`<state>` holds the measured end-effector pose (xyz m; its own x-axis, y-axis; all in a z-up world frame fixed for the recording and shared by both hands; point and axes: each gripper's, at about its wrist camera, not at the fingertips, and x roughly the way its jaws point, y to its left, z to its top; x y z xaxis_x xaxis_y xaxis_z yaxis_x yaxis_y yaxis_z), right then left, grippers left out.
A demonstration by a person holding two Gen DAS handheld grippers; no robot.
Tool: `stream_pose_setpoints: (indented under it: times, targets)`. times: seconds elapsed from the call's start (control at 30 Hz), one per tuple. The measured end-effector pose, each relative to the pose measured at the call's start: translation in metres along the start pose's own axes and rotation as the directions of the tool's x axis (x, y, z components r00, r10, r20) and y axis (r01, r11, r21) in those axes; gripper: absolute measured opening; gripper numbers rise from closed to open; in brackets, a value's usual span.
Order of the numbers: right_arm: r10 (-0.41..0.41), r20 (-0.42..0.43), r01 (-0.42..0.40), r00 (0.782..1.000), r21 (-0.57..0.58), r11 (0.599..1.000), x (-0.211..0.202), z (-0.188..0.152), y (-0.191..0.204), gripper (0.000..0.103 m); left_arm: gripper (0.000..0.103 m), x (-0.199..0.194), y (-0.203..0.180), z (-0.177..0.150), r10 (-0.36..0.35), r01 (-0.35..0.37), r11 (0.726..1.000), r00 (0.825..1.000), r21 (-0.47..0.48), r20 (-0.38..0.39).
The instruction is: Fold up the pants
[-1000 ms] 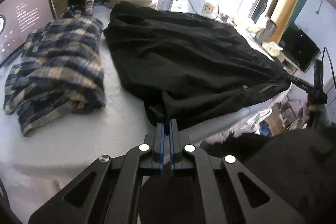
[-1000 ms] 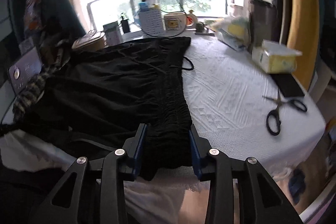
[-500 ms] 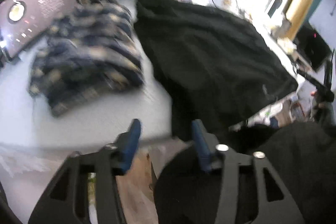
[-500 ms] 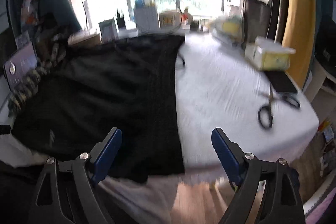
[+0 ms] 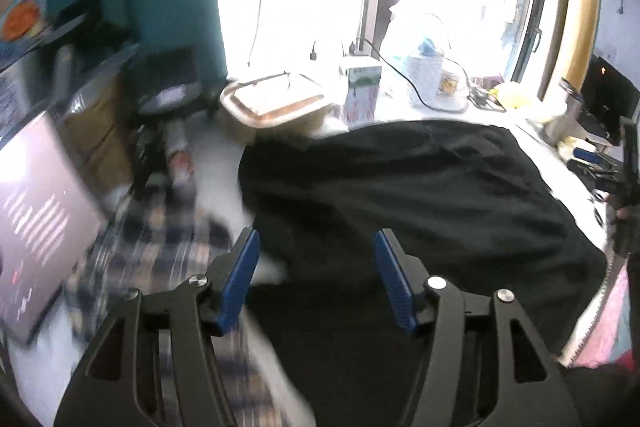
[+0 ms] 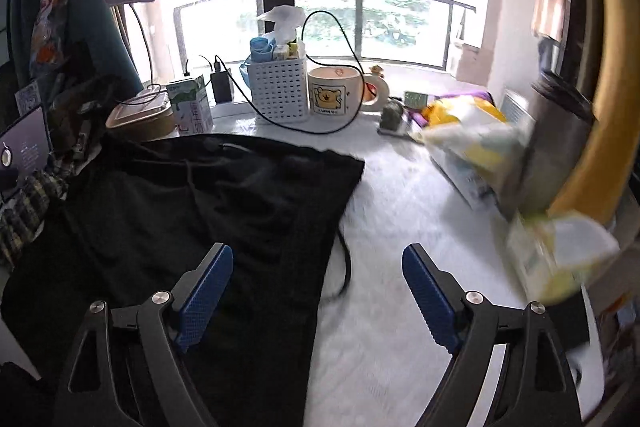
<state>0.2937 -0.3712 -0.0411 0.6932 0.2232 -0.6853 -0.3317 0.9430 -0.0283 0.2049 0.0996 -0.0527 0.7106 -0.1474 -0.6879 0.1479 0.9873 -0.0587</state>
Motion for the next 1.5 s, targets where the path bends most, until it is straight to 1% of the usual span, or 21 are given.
stream_pose_setpoints:
  times: [0.1, 0.17, 0.23, 0.3, 0.37, 0.4, 0.53, 0.63, 0.73, 0.77, 0.8, 0.83, 0.87, 0.9, 0.97, 1.0, 1.13, 1.2, 1.27, 1.33, 1.5]
  targets:
    - [0.000, -0.022, 0.000, 1.000, -0.023, 1.000, 0.030, 0.020, -0.006, 0.079, 0.060, 0.040, 0.009, 0.025, 0.012, -0.012, 1.000, 1.000, -0.018, -0.005]
    - [0.006, -0.047, -0.006, 0.999, -0.019, 1.000, 0.050, 0.029, -0.013, 0.078, 0.060, 0.067, 0.019, 0.040, 0.040, -0.041, 0.998, 0.999, -0.037, -0.014]
    - [0.015, -0.071, -0.015, 0.997, 0.000, 1.000, 0.070, 0.037, -0.020, 0.076, 0.060, 0.088, 0.026, 0.052, 0.050, -0.051, 0.998, 0.999, -0.045, -0.021]
    - [0.034, -0.097, -0.031, 0.995, 0.036, 0.999, 0.090, 0.045, -0.029, 0.075, 0.060, 0.115, 0.035, 0.063, 0.064, -0.068, 0.996, 0.996, -0.055, -0.059]
    - [0.052, -0.118, -0.044, 0.992, 0.073, 0.996, 0.110, 0.053, -0.038, 0.073, 0.060, 0.133, 0.040, 0.067, 0.053, -0.058, 0.997, 0.995, -0.059, -0.088]
    - [0.048, -0.128, -0.037, 0.991, 0.086, 0.996, 0.120, 0.056, -0.041, 0.068, 0.060, 0.141, 0.044, 0.068, 0.062, -0.069, 0.996, 0.993, -0.060, -0.104]
    - [0.063, -0.204, -0.044, 0.977, 0.098, 0.994, 0.157, 0.060, -0.043, 0.066, 0.060, 0.160, 0.051, 0.067, 0.068, -0.079, 0.994, 0.989, -0.081, -0.133]
    - [0.053, -0.226, -0.038, 0.973, 0.068, 0.997, 0.173, 0.056, -0.035, 0.066, 0.060, 0.171, 0.055, 0.065, 0.067, -0.082, 0.993, 0.985, -0.088, -0.159]
    - [0.033, -0.216, -0.029, 0.976, 0.021, 0.999, 0.176, 0.059, -0.027, 0.057, 0.059, 0.178, 0.051, 0.062, 0.060, -0.074, 0.995, 0.979, -0.065, -0.193]
    - [0.034, -0.211, -0.031, 0.977, 0.016, 0.999, 0.177, 0.061, -0.026, 0.049, 0.055, 0.181, 0.048, 0.062, 0.062, -0.075, 0.995, 0.979, -0.060, -0.196]
    - [0.030, -0.205, -0.028, 0.978, 0.012, 1.000, 0.177, 0.062, -0.027, 0.042, 0.040, 0.183, 0.047, 0.062, 0.064, -0.076, 0.996, 0.979, -0.056, -0.196]
    - [0.024, -0.197, -0.024, 0.980, 0.001, 1.000, 0.178, 0.064, -0.026, 0.040, 0.031, 0.187, 0.046, 0.062, 0.067, -0.080, 0.995, 0.977, -0.055, -0.204]
    - [0.019, -0.194, -0.022, 0.981, -0.009, 1.000, 0.178, 0.066, -0.026, 0.038, 0.020, 0.189, 0.046, 0.062, 0.073, -0.086, 0.995, 0.975, -0.054, -0.208]
    - [0.015, -0.191, -0.018, 0.982, -0.016, 1.000, 0.179, 0.067, -0.026, 0.036, 0.013, 0.190, 0.046, 0.061, 0.080, -0.093, 0.994, 0.976, -0.053, -0.204]
    - [-0.008, -0.182, 0.002, 0.983, -0.033, 0.999, 0.179, 0.071, -0.025, 0.034, 0.007, 0.189, 0.047, 0.061, 0.091, -0.103, 0.993, 0.977, -0.055, -0.191]
    - [-0.020, -0.173, 0.014, 0.985, -0.036, 0.999, 0.179, 0.074, -0.026, 0.033, 0.005, 0.188, 0.047, 0.062, 0.096, -0.108, 0.992, 0.979, -0.058, -0.182]
    - [-0.038, -0.138, 0.034, 0.990, -0.032, 0.999, 0.179, 0.090, -0.031, 0.032, 0.004, 0.178, 0.045, 0.068, 0.134, -0.142, 0.988, 0.983, -0.055, -0.126]
    - [-0.063, -0.113, 0.058, 0.992, -0.050, 0.997, 0.180, 0.099, -0.031, 0.031, 0.004, 0.172, 0.046, 0.072, 0.164, -0.169, 0.984, 0.982, -0.055, -0.090]
    - [-0.083, -0.102, 0.076, 0.991, -0.063, 0.995, 0.182, 0.106, -0.032, 0.031, 0.004, 0.164, 0.049, 0.077, 0.187, -0.190, 0.979, 0.981, -0.077, -0.050]
    - [-0.097, -0.100, 0.090, 0.990, -0.075, 0.993, 0.186, 0.112, -0.032, 0.031, 0.004, 0.164, 0.052, 0.079, 0.183, -0.187, 0.977, 0.982, -0.100, -0.046]
    - [-0.127, -0.125, 0.118, 0.984, -0.077, 0.990, 0.205, 0.118, -0.036, 0.031, 0.004, 0.172, 0.050, 0.075, 0.210, -0.214, 0.974, 0.976, -0.079, -0.055]
